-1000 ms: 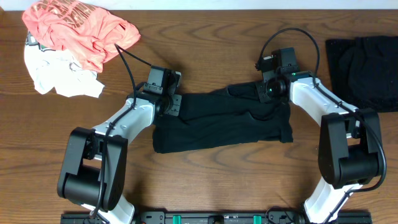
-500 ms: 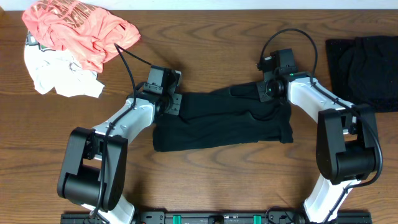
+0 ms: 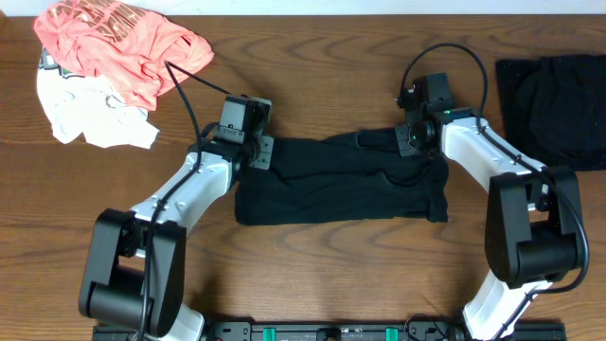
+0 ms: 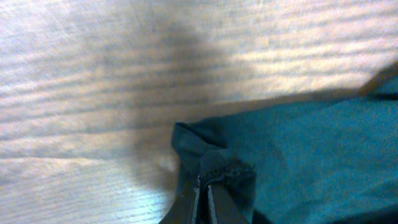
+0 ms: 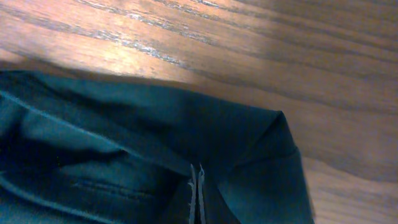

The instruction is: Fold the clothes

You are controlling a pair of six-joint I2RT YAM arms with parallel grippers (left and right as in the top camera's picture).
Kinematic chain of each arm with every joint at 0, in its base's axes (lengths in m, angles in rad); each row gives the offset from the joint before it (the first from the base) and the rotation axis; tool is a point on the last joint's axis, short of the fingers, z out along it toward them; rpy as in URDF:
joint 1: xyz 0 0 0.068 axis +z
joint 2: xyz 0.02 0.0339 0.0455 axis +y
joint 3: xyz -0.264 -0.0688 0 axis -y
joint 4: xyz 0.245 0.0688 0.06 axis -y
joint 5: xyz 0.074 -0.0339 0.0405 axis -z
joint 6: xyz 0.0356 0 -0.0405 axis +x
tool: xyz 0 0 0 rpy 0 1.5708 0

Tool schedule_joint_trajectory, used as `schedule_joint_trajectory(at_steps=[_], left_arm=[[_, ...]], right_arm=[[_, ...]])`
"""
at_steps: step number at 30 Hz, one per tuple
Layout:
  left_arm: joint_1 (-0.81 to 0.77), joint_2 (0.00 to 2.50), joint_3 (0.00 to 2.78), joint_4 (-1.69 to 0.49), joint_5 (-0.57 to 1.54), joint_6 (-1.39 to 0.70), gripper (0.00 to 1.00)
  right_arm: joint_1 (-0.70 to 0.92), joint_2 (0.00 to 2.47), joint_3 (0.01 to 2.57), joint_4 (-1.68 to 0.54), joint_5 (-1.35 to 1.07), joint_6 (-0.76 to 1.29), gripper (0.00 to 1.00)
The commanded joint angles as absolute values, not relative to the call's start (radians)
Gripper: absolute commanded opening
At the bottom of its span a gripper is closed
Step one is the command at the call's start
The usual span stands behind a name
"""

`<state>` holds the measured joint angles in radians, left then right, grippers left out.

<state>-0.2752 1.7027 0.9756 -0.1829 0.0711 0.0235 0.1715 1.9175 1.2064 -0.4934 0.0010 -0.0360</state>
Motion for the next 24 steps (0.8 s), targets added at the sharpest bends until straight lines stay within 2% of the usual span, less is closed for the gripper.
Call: schedule_joint_trajectory(at_steps=[1, 10, 24], left_arm=[[-0.275, 1.665, 0.971, -0.175, 0.047, 0.027, 0.06], [-0.252, 1.663, 0.972, -0.173, 0.032, 0.026, 0.06], [-0.15, 1.625, 0.972, -0.173, 0.033, 0.027, 0.06]], right_arm=[[0.17, 1.864, 1.252, -0.518, 0.019, -0.023, 0.01], [0.134, 1.809, 1.29, -0.616, 0.017, 0.005, 0.01], [0.025, 1.767, 1.293, -0.751, -0.202, -0.016, 0.01]])
